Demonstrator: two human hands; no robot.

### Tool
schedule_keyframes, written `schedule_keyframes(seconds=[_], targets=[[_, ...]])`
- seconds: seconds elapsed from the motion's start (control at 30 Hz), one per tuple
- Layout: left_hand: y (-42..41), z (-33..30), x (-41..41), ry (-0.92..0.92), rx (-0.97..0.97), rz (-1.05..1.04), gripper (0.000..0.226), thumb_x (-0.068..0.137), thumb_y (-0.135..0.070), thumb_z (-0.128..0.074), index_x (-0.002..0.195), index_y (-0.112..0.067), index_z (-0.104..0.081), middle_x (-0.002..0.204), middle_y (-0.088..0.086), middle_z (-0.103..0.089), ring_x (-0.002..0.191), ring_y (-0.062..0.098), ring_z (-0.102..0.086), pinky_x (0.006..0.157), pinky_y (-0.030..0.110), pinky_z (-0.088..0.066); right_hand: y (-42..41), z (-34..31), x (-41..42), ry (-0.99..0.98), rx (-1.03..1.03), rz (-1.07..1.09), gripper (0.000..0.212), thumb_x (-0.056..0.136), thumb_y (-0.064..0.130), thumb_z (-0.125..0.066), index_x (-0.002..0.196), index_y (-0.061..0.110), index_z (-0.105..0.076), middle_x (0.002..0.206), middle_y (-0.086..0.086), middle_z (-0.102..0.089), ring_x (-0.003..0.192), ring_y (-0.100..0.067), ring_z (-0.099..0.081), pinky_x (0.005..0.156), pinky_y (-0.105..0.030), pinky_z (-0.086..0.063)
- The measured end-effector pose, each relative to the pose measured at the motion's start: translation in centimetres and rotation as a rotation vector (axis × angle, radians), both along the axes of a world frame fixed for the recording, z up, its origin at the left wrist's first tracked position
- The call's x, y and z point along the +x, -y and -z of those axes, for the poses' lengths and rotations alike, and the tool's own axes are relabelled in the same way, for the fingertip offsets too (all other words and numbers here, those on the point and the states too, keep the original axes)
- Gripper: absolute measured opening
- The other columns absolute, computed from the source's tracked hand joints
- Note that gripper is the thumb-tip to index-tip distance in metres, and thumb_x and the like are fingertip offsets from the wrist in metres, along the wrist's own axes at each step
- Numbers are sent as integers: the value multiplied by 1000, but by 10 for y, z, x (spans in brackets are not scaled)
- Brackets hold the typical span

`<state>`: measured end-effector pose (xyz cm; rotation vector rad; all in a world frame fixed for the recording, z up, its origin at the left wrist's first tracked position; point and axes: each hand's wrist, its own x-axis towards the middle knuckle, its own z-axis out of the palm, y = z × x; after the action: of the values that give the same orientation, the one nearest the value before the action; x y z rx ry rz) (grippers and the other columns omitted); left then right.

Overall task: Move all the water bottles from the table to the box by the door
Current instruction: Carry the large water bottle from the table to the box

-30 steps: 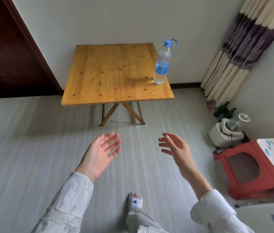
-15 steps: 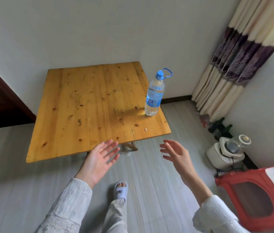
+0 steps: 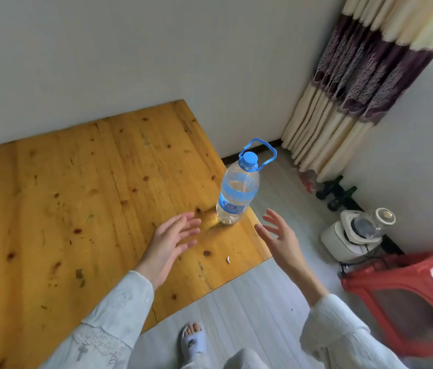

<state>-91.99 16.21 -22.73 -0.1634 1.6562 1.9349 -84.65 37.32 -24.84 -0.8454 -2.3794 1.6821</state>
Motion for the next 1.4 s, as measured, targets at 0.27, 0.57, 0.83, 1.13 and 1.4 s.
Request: schedule_keyframes(seconds=[0.27,0.57,0.83,1.13,1.4], targets=[[-64,40,-65,-160,-204,205,41,93,-28,-45,133,-24,-39,133,-7,-47,117,7,-47,98,28,-42,-25,43,-72,-7,-40,-110,74,80,27,-66,142,23,-25,146,3,-37,129,-16,-41,103,-41,-42],[-109,78,-110,-260,-192,428,72,71,-68,-42,137,-45,-22,144,-26,-30,135,-4,-25,102,17,-29,-59,67,-107,-55,-230,-236,82,70,45,-66,141,28,-26,143,8,-41,132,-6,-36,111,-45,-34],[-152,87,-139,-290,-161,207,67,59,-84,-42,117,-51,-37,122,-30,-47,110,-21,-44,86,4,-42,-79,76,-154,-156,-303,-211,50,79,31,-61,124,42,-42,112,35,-58,108,13,-52,83,-7,-45],[-156,71,-110,-323,-252,159,54,65,-76,-38,99,-36,-46,114,5,-57,112,21,-53,98,46,-44,-67,56,-115,-219,-407,-40,46,78,43,-62,122,33,-50,113,14,-65,105,-6,-60,89,-22,-49],[-185,-27,-66,-528,-32,501,66,62,-78,-42,101,-25,-45,92,-7,-59,81,-6,-60,68,12,-49,-78,-34,-31,-366,-278,209,43,76,46,-57,117,33,-54,113,10,-67,108,-11,-60,96,-34,-46]])
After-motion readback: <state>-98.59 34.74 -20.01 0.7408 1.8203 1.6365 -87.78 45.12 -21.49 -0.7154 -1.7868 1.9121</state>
